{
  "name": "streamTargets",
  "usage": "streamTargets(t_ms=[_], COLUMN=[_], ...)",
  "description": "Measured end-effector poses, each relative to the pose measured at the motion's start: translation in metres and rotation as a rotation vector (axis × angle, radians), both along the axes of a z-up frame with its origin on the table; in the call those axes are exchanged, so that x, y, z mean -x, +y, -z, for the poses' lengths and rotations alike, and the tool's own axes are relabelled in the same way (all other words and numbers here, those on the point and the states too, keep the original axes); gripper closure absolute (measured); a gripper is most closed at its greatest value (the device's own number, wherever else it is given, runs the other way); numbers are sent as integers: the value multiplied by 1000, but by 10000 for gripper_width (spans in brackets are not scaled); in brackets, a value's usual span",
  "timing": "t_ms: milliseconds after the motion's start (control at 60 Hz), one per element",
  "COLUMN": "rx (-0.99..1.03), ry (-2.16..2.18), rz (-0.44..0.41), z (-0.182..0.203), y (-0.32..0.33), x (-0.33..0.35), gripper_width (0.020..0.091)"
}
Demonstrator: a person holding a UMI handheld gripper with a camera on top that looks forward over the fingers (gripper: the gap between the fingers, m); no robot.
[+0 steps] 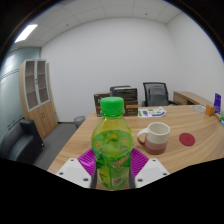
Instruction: Pour water
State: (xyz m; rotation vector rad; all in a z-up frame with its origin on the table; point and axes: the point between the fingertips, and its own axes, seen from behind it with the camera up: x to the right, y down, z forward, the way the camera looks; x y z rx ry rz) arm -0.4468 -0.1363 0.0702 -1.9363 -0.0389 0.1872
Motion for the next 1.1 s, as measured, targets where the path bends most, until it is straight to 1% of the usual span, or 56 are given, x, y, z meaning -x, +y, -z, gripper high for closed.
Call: streamTargets(t_ms=[117, 183, 317, 517, 600, 700, 900, 1033, 1100], rx=[96, 129, 197, 205, 201, 214, 280, 305, 314], ry=[142, 277, 651, 1114, 1292, 1440, 1661, 1714, 1713], rz=[29, 51, 152, 297, 362, 413, 443, 470, 455], z=[1, -7, -22, -53, -61, -60, -55, -52, -52], y=[17, 30, 62, 97, 104, 110, 113, 116, 114], x=[1, 7, 15, 4, -6, -10, -12, -14, -12], gripper_width=[665, 667, 667, 667, 667, 668, 670, 670, 668])
